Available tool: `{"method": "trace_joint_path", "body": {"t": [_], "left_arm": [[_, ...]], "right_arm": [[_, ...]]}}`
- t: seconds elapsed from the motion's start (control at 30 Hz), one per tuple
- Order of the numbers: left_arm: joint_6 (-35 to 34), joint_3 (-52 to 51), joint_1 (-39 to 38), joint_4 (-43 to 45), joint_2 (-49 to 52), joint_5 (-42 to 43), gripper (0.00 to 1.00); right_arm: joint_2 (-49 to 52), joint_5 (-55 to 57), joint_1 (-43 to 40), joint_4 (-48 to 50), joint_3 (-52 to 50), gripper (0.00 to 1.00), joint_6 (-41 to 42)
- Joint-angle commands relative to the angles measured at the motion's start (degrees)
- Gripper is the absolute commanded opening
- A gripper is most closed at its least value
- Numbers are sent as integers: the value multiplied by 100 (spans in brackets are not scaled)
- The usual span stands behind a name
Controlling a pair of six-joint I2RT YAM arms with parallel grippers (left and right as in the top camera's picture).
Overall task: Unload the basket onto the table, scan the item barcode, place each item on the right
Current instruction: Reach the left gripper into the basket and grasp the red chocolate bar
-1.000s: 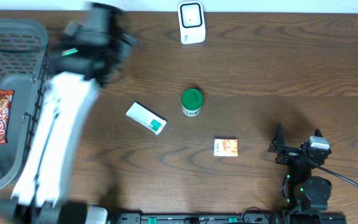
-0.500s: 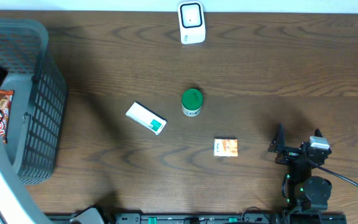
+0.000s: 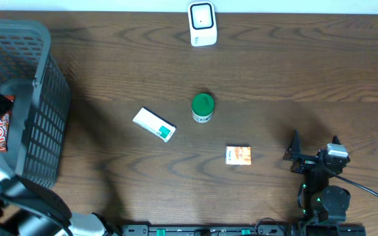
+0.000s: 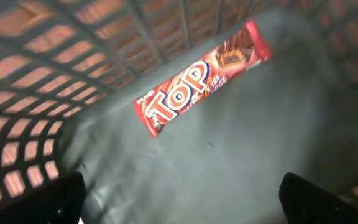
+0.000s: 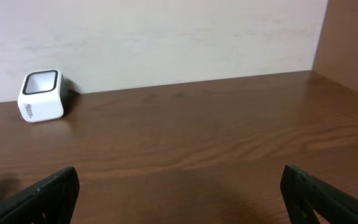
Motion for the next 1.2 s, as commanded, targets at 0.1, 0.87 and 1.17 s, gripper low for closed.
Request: {"method": "trace_joint_path", "body": {"t": [0.1, 0.87, 1.17], "left_arm": [[1296, -66, 9, 284, 898, 24, 98], [2142, -66, 48, 1996, 2496, 4, 95], [1668, -66, 116, 1884, 3075, 319, 26]], "right_arm": [[-20, -9, 35, -17, -7, 99, -72], [-20, -11, 35, -20, -7, 99, -72], [-20, -11, 33, -20, -7, 99, -72]]}}
